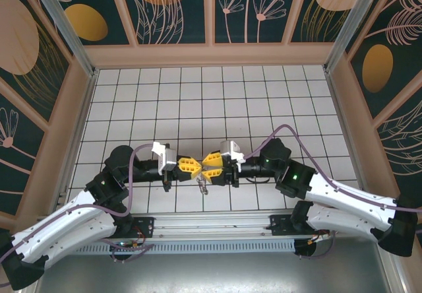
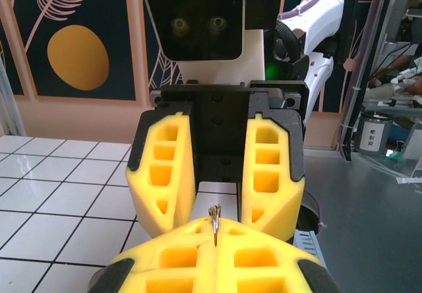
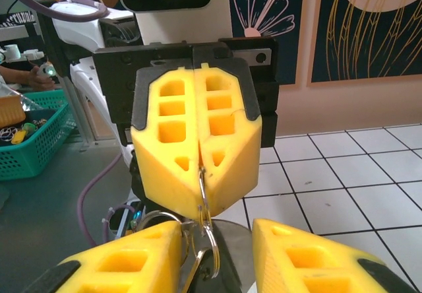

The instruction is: Put the keys on the keyring

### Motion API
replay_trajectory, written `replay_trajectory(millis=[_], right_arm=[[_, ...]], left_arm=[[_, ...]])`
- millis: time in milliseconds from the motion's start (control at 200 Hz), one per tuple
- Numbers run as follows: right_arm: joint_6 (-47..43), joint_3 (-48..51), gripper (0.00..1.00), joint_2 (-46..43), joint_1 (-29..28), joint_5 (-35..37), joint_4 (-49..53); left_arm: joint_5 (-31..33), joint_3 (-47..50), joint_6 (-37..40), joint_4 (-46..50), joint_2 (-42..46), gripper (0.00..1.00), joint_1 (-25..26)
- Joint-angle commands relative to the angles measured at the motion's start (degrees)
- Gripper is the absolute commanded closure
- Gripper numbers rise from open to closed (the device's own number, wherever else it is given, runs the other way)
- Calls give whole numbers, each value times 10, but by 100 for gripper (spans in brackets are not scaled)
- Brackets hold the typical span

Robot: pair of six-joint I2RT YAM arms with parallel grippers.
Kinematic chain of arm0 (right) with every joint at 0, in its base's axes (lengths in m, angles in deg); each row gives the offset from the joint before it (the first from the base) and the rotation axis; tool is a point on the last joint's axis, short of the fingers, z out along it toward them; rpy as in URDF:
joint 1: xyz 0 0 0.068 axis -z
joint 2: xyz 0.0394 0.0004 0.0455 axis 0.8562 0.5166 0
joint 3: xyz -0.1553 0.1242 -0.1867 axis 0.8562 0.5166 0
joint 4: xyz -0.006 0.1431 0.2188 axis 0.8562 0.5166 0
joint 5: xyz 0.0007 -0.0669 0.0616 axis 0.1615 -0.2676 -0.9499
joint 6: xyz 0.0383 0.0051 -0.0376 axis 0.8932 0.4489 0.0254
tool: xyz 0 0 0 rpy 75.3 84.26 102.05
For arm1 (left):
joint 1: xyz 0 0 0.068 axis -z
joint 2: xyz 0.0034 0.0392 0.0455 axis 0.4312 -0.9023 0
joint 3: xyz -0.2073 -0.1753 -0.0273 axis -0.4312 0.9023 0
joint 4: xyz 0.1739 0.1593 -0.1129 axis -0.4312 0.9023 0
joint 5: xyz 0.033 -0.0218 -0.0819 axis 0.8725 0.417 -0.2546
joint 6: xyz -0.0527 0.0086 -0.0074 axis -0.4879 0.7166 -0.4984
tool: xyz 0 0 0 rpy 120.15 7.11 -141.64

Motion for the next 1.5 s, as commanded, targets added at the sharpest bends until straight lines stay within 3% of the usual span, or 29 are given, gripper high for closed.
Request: replay_trajectory(millis=[0,80,215,445,756,896,1116,1201,1346,1496], right_arm=[[-5,-18,71,5,-5,9,-33],[-5,-16,78,4,-4,12,-40],[-9,-14,100,-1,-4,23,-35],[-23,-14,100,-25,-5,61,-13],[-85,-87,100,2,-8,153,144],[-107,-115,100,20,-14,189,195],[-146,-169,100,71,-38,267,283],[-152,-182,100,85,-50,287,302],[-146,-179,100,78,-54,283,293],[-118,-145,100,38,-54,252,248]], left_arm=[[-25,0,-6,-27,1,100,2],[-27,0,-7,-26,-3,100,3],[-26,-2,-7,-22,-5,100,3],[0,-18,3,15,-18,100,3],[61,-79,37,131,-67,100,4],[86,-104,51,182,-87,93,4],[97,-125,63,231,-112,92,5],[95,-123,63,231,-114,100,4],[69,-106,53,193,-98,100,4],[29,-65,19,90,-54,100,5]])
